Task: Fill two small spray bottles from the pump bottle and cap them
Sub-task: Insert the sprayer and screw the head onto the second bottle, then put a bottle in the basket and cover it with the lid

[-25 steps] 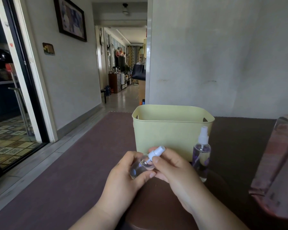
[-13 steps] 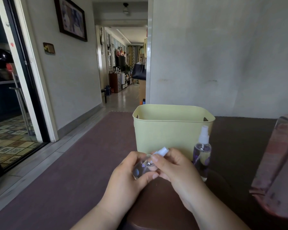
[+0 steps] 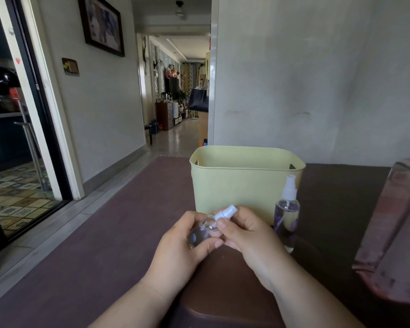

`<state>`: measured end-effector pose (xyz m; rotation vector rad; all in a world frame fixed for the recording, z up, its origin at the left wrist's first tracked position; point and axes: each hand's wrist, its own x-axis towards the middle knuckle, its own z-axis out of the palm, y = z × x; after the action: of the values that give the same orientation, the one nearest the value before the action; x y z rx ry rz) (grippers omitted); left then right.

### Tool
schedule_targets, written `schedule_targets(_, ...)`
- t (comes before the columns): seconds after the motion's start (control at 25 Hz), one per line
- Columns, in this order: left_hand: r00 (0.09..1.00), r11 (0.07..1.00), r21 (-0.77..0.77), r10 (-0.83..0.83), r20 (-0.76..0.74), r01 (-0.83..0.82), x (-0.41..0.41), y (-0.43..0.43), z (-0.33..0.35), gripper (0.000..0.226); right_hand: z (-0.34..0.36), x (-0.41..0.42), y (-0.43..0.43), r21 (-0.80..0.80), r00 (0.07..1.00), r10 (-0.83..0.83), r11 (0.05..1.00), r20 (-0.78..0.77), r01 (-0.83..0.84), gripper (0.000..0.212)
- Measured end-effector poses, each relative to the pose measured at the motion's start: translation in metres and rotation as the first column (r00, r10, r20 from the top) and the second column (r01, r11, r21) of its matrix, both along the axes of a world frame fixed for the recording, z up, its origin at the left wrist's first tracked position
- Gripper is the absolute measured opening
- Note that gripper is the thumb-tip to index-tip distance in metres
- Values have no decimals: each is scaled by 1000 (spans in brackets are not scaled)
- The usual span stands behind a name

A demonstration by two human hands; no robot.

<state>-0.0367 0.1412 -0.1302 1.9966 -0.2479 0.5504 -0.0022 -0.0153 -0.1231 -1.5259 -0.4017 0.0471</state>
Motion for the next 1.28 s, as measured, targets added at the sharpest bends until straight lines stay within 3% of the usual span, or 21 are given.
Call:
schedule_targets(0.44,998,1000,-1,14,54,-14,-1,-4,1,31,8,-8,5,-137,982,-113,981,153,134,29)
schedule_targets(0.6,994,996,-39,83,77,-81,-3,-7,24,31,42,-19,-6,-221,928,-146,948,342,231,38)
schedule_targets(0.72,982,993,-78,96,163,-84,-2,-13,71,26,92,-19,-30,-105,835,-253,933,488,344,27)
schedule_targets(0.84,960,995,-17,101,261,-100,11,-25,130,18,138,5,-60,76,722,-443,874,531,480,13)
schedule_targets(0.96,999,997,-74,33,26,-31,47,-43,169,30,148,50,-82,40,647,-617,737,448,675,16)
schedule_targets(1.08,957,999,-32,5,-290,-15,98,-69,180,42,130,90,-88,4,677,-693,699,246,715,21)
schedule_targets(1.2,795,986,-130,-161,-585,104,144,-94,170,24,110,115,-91,64,735,-674,739,75,671,13)
schedule_targets(1.28,672,983,-1,-127,-729,185,167,-107,159,22,102,124,-94,58,772,-635,772,28,633,14)
